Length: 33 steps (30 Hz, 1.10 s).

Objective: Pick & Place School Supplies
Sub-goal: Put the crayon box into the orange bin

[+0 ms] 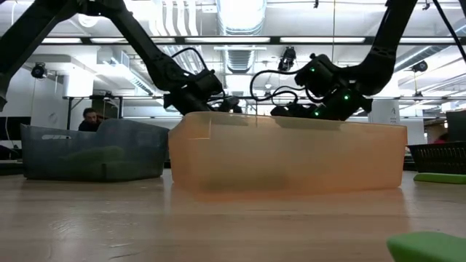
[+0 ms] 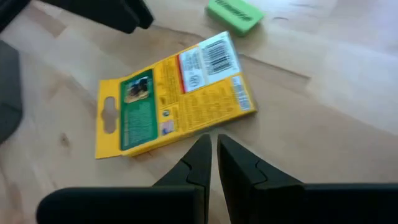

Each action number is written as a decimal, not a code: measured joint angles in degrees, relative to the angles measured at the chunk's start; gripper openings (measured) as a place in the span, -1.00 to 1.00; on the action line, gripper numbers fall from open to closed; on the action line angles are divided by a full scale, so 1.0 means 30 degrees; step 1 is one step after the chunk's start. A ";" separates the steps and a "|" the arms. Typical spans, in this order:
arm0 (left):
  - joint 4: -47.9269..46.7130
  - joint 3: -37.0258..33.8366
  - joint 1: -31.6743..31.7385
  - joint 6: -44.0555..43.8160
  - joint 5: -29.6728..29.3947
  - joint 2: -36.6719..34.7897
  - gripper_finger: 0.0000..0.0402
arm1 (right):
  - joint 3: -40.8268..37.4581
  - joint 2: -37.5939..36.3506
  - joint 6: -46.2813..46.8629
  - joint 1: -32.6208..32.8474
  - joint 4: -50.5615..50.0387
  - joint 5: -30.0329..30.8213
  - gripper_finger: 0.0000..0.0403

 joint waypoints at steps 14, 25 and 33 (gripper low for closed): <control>-0.0509 -0.0124 -0.0335 -0.0059 -0.0564 0.0146 -0.41 | 0.0188 0.0059 -0.0497 0.0066 0.0068 0.0406 -0.87; 0.0312 -0.0796 -0.0357 0.2320 -0.0791 0.0644 -0.41 | 0.0188 0.0054 -0.0411 0.0066 0.0040 0.0398 -0.87; 0.1379 -0.0723 -0.0321 0.2844 0.0377 0.1610 -0.41 | 0.0190 0.0054 -0.0367 0.0066 0.0047 0.0355 -0.87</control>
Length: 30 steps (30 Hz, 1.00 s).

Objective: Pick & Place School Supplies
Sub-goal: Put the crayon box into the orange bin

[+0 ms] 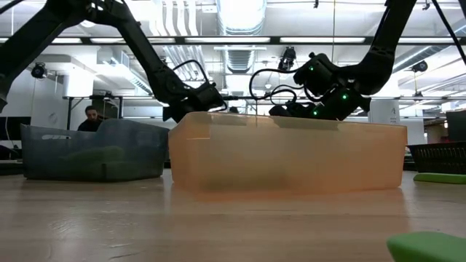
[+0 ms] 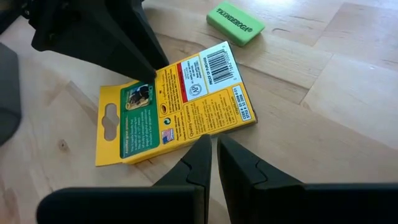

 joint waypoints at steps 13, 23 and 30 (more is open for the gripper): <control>0.0249 -0.0007 -0.0044 -0.0421 0.0295 0.0058 -0.41 | 0.0005 0.0036 -0.0085 0.0005 -0.0621 0.0000 -0.87; 0.0252 -0.0015 -0.0051 -0.0523 0.0364 0.0066 -0.41 | 0.0747 0.0036 0.1245 0.0000 -0.2949 -0.0485 -0.87; 0.0252 -0.0015 -0.0058 -0.0523 0.0382 0.0073 -0.41 | 0.2363 0.0044 0.0885 0.0051 -0.5429 -0.0965 -0.87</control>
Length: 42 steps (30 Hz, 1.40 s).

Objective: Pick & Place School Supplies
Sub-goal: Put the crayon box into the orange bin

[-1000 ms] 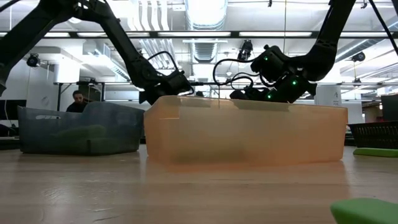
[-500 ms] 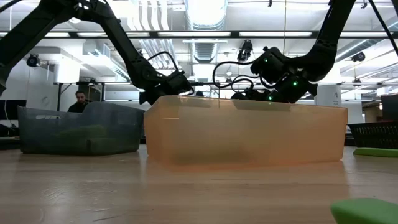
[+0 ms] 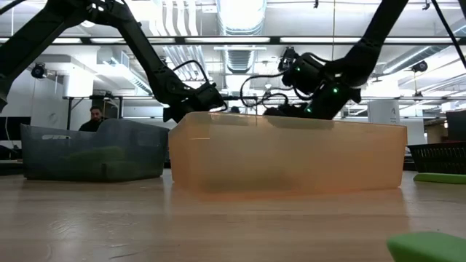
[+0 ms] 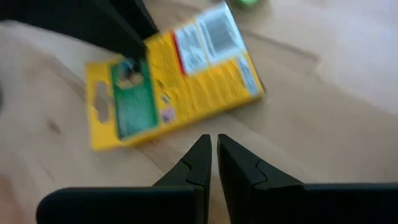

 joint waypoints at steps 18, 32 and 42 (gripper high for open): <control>0.0000 -0.0015 -0.0007 0.0000 0.0067 0.0000 -0.41 | 0.0462 0.1434 0.1476 -0.0015 0.0321 -0.0770 -0.87; -0.0003 -0.0034 -0.0007 0.0002 0.0125 0.0000 -0.41 | 0.0679 0.0648 0.0893 0.0036 0.0958 -0.0157 -0.87; 0.0000 -0.0044 -0.0007 0.0007 0.0168 0.0000 -0.41 | 0.0710 0.0819 0.0893 0.0036 0.1036 -0.0053 -0.87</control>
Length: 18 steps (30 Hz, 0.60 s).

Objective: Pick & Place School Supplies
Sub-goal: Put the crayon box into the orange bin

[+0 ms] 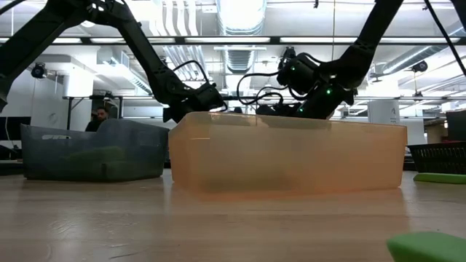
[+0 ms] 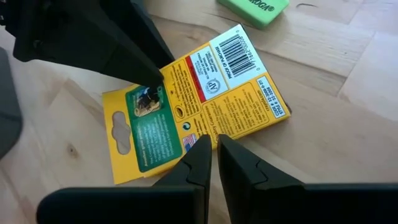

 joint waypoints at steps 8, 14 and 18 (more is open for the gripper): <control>0.0015 -0.0007 0.0000 0.0000 -0.0007 0.0000 -0.41 | 0.0000 0.0062 -0.0445 -0.0007 0.0051 0.0075 -0.87; 0.0035 -0.0007 0.0000 -0.0006 -0.0007 0.0000 -0.41 | 0.0000 0.0062 -0.0503 -0.0007 0.0065 0.0100 -0.87; 0.0043 -0.0007 0.0000 0.0000 -0.0007 0.0000 -0.41 | 0.0000 0.0062 -0.0510 -0.0005 0.0056 0.0466 -0.87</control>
